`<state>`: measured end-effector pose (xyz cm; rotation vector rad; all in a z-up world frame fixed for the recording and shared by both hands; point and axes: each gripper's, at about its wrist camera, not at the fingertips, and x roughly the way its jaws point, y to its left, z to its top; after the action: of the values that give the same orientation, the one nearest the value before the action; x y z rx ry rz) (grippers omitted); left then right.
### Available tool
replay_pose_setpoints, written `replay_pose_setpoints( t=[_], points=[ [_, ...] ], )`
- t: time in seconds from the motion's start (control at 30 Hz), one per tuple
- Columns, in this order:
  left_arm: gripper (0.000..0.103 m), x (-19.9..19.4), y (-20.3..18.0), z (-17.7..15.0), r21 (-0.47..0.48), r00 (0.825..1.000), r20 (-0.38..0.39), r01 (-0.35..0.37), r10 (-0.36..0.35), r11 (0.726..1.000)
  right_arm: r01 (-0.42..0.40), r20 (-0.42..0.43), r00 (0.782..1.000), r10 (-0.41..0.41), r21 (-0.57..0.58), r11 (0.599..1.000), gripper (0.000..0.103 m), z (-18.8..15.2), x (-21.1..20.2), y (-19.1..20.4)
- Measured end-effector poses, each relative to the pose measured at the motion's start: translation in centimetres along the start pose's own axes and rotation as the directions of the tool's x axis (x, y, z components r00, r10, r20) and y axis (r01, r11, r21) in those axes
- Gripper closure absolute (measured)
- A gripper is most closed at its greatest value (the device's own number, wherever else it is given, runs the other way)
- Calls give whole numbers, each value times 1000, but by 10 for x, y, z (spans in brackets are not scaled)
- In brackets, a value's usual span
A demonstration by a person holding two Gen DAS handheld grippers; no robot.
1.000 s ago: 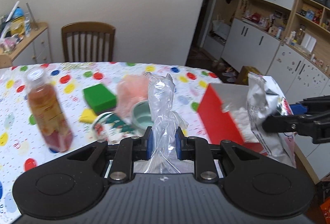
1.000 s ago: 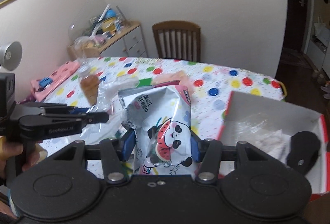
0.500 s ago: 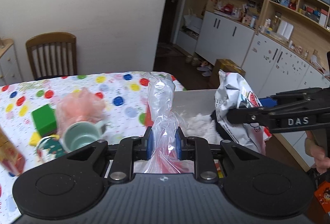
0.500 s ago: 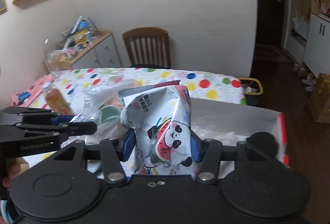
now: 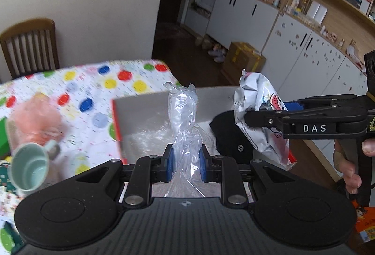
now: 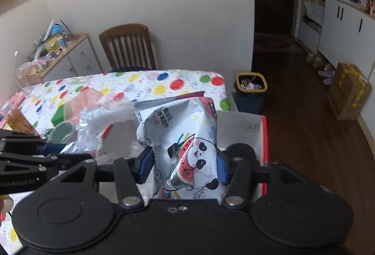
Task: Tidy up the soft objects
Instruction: 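Lift the plastic bag and snack bag with both tools and carry them over the shoebox, then open the left tool to drop the plastic bag while the right tool releases the snack bag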
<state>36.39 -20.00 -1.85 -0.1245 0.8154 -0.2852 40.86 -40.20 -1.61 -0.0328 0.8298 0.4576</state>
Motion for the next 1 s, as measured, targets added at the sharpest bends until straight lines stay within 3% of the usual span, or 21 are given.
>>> replay_pose_setpoints(
  t=[0.13,0.4,1.0],
  points=[
    [82,31,-5,5,-39,998,-62,12,-14,999,27,-33,999,-28,-12,1000,51,-3,16,-8],
    [82,78,-14,4,-12,990,-134,-54,52,998,36,-99,994,-40,-37,999,51,-11,41,-22],
    [82,134,-9,-2,-46,961,-260,-110,94,993,49,-172,983,-72,-135,990,50,-20,79,-17]
  ],
)
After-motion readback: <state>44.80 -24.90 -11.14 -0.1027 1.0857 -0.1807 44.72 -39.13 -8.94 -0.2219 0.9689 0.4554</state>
